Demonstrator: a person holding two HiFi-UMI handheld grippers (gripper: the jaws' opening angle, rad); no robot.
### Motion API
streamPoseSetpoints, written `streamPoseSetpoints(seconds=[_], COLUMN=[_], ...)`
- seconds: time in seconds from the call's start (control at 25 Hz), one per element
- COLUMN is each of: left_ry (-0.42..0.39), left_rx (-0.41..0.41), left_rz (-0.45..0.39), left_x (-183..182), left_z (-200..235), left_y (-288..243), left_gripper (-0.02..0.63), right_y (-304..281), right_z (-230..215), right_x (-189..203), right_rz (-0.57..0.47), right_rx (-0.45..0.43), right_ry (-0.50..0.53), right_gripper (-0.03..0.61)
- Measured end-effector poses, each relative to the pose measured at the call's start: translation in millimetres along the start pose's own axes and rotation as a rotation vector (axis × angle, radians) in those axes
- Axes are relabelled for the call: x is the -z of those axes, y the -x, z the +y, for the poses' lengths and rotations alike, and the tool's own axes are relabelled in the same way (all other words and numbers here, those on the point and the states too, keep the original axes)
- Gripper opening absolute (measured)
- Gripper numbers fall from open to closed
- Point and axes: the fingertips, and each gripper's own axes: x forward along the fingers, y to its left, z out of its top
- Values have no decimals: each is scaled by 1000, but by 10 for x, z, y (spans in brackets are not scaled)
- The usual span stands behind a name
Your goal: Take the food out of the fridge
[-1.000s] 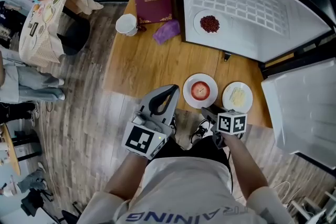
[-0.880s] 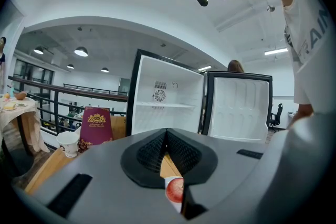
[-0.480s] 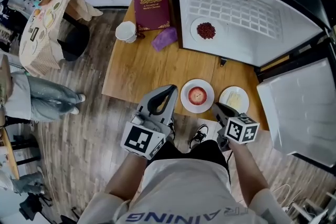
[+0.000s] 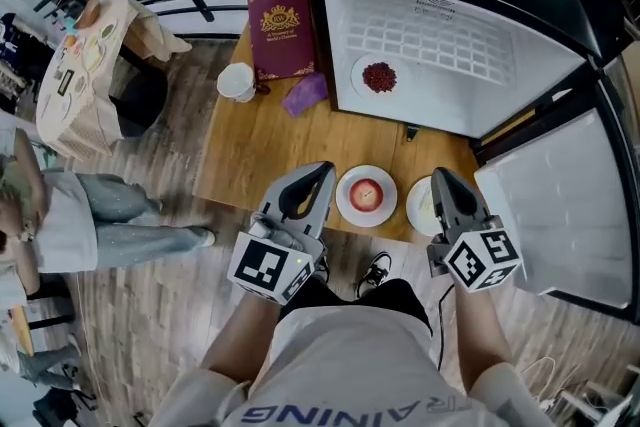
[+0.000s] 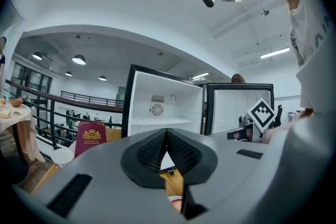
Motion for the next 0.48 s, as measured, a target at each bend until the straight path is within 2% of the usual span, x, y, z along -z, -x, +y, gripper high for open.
streamPoseSetpoints(seconds=[0.2, 0.48], left_ry=[-8, -23], left_rx=[2, 7], left_rz=[-28, -64], left_x=[-158, -346], left_z=[-25, -63], left_y=[-24, -5], left_gripper=[8, 8], right_y=[129, 184], right_z=[166, 240], right_x=[-579, -917], right_rz=[-121, -179], right_rx=[-2, -9], right_ry=[145, 152], right_gripper=[20, 20])
